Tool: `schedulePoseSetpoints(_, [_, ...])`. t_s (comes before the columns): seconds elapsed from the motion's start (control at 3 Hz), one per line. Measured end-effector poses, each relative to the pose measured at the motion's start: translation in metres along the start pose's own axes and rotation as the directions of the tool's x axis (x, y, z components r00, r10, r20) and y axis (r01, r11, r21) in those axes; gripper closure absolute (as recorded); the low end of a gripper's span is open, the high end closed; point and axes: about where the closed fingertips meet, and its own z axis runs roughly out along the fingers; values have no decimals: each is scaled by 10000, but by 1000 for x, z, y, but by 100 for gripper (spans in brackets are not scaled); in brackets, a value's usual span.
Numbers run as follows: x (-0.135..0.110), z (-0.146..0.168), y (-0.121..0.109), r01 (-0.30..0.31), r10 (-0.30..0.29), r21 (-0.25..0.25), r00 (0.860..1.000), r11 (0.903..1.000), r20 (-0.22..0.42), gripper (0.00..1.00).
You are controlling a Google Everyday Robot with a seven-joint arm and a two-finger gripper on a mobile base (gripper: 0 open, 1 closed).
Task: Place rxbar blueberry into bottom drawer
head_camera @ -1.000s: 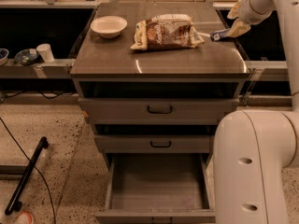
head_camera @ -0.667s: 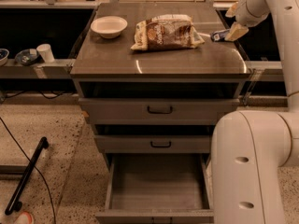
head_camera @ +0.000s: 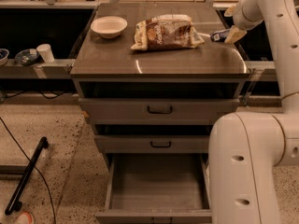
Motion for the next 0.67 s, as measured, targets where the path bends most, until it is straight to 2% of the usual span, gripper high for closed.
schedulePoseSetpoints(0.67, [14, 14, -4, 289, -274, 384, 9988, 9988, -402, 42])
